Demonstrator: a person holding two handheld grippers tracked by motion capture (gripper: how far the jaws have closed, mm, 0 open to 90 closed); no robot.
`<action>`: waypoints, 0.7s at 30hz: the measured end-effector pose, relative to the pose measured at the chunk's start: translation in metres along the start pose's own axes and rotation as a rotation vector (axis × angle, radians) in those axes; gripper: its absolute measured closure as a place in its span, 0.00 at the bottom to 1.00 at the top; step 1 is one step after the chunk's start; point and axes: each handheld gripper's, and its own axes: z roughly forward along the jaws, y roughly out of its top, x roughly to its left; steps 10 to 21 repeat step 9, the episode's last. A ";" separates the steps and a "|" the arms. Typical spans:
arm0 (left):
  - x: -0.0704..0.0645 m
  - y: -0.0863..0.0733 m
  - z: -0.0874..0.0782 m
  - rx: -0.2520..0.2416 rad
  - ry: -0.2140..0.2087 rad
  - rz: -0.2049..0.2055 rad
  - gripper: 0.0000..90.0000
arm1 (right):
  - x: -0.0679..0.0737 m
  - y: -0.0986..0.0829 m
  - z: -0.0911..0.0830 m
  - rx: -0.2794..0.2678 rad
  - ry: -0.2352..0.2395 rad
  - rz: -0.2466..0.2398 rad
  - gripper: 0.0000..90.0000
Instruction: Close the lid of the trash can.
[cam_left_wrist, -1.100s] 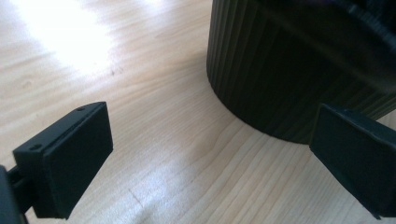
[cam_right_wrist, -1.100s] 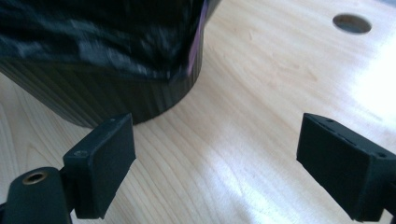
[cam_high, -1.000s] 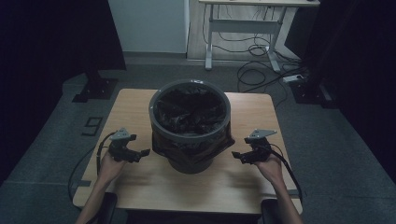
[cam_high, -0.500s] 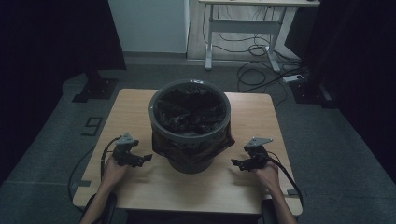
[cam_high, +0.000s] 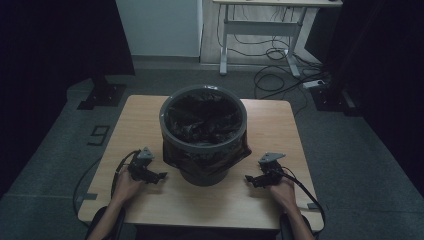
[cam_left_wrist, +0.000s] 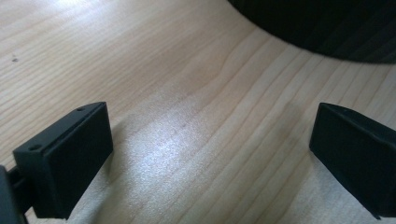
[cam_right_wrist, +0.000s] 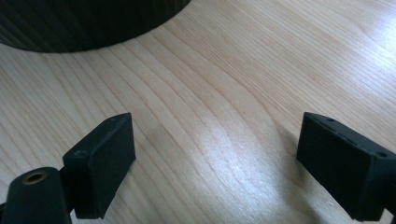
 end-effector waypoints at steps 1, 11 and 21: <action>0.000 0.001 0.000 0.002 -0.001 -0.001 0.00 | 0.001 0.000 0.001 -0.006 -0.002 -0.001 0.12; -0.001 0.001 0.001 0.004 0.002 -0.006 0.00 | 0.005 0.000 0.003 -0.021 -0.003 -0.002 0.12; -0.001 0.001 0.001 0.004 0.002 -0.006 0.00 | 0.005 0.000 0.003 -0.021 -0.003 -0.002 0.12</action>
